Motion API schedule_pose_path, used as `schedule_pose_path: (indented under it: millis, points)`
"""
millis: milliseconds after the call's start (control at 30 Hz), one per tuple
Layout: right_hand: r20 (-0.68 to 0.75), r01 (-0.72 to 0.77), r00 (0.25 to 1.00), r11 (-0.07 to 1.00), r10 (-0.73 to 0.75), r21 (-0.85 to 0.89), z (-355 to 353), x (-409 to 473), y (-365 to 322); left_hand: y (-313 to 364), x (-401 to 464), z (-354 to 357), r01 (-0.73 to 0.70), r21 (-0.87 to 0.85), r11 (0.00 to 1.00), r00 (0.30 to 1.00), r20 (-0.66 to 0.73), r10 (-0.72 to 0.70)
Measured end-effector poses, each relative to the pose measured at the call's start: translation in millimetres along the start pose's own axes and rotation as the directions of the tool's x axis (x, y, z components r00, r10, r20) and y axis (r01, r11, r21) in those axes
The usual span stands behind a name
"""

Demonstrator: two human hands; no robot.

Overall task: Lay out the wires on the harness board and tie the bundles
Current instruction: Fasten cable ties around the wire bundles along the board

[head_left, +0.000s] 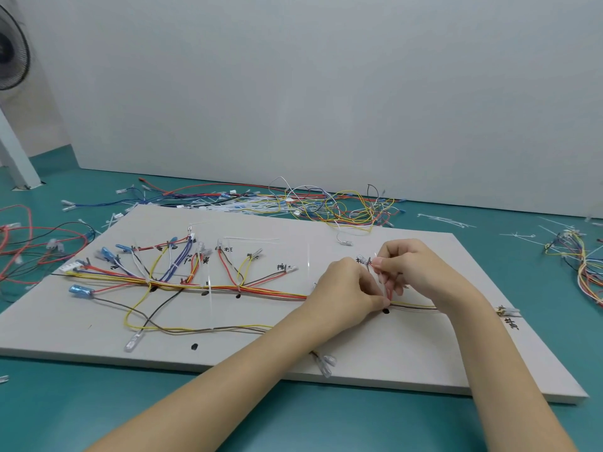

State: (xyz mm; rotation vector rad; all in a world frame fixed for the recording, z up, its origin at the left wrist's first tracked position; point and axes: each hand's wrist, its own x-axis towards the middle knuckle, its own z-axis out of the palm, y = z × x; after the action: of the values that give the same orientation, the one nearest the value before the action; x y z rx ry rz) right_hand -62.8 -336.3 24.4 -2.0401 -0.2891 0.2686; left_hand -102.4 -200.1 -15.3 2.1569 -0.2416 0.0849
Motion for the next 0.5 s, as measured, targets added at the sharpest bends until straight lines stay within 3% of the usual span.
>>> schedule_pose_path:
  millis: [500]
  points:
    - [0.098, -0.035, 0.995, 0.998, 0.029, 0.058, 1.8, -1.7, -1.0, -3.2, -2.0, 4.3, -0.075, 0.104, 0.992, 0.995, -0.057, 0.081]
